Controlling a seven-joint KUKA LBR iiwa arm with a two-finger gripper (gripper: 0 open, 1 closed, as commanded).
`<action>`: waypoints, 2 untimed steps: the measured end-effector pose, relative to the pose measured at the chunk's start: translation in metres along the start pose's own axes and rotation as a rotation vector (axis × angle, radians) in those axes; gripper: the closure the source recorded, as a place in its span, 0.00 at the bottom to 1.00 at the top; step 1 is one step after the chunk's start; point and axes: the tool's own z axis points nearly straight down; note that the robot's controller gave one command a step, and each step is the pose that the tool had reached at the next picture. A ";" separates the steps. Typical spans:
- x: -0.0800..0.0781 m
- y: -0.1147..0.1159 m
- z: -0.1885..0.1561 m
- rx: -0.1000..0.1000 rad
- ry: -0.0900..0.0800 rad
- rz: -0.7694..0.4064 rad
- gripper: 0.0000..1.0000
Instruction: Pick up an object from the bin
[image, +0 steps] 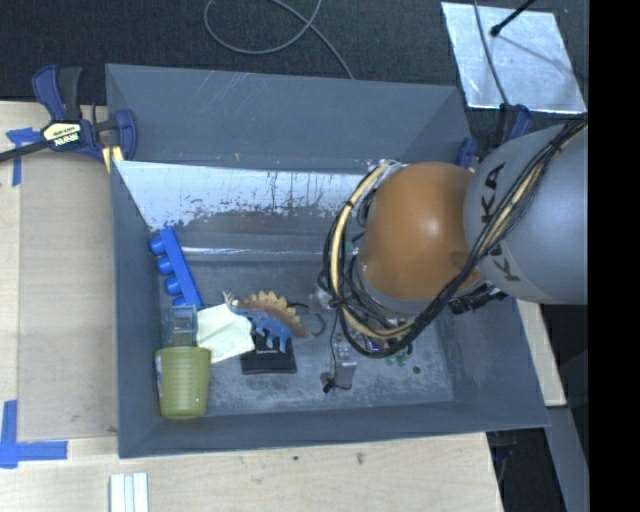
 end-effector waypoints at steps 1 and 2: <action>-0.002 0.000 -0.004 -0.001 -0.008 0.002 0.00; -0.042 0.046 0.078 -0.002 -0.014 -0.002 0.00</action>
Offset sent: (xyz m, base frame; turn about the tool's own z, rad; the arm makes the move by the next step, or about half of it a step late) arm 0.0419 0.0519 -0.0927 -0.0041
